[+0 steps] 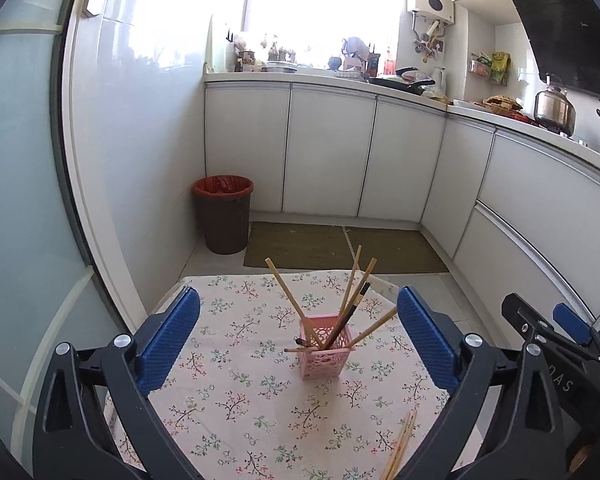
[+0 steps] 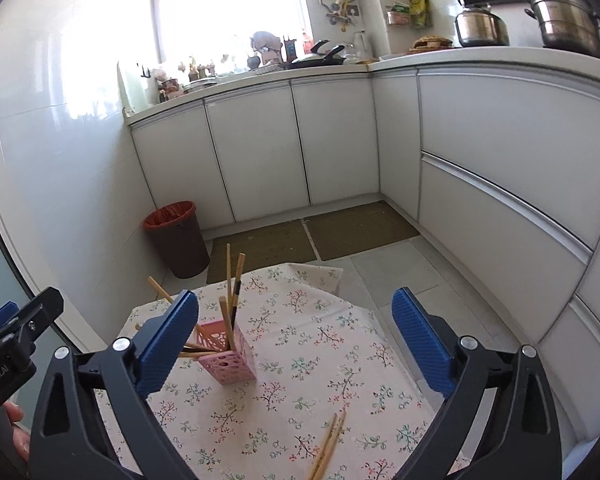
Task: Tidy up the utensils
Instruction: 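Open both grippers and move them back toward the remaining chopsticks, then grasp a wooden chopstick with the left gripper while the right gripper grasps the last one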
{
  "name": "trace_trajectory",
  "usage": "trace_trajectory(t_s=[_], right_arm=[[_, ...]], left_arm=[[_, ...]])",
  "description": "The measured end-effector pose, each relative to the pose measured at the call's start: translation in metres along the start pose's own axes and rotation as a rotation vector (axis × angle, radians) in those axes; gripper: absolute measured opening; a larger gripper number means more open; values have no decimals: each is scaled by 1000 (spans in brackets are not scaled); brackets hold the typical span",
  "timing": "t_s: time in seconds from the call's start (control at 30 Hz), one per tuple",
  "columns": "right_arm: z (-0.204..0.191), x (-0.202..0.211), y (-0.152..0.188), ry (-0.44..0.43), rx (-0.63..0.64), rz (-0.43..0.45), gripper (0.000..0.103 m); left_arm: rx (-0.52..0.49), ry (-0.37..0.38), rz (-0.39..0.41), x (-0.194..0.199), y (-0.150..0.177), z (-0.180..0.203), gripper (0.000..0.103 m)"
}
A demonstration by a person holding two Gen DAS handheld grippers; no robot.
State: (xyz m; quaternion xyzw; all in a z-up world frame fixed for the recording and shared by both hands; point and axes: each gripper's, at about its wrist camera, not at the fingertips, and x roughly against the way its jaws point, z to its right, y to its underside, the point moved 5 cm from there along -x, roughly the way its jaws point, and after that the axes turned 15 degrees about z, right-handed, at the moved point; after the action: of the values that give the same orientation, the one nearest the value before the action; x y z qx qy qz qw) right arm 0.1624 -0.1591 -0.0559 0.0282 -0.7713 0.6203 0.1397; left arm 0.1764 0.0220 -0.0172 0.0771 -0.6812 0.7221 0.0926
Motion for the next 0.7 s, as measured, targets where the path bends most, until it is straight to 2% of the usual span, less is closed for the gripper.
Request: trace_trajectory(t_s=[0.2, 0.33, 0.53, 0.63, 0.7], right_arm=[[48, 4, 32, 73, -83, -99, 96], [98, 7, 68, 140, -156, -189, 96], [167, 10, 121, 287, -171, -267, 96], [189, 4, 143, 303, -179, -297, 96], [202, 2, 157, 285, -211, -320, 96]], left_arm=[[-34, 39, -53, 1, 23, 21, 96], [-59, 100, -168, -12, 55, 44, 96], [-131, 217, -408, -48, 117, 92, 96], [-157, 268, -573, -73, 160, 116, 96], [-163, 282, -684, -91, 193, 129, 95]])
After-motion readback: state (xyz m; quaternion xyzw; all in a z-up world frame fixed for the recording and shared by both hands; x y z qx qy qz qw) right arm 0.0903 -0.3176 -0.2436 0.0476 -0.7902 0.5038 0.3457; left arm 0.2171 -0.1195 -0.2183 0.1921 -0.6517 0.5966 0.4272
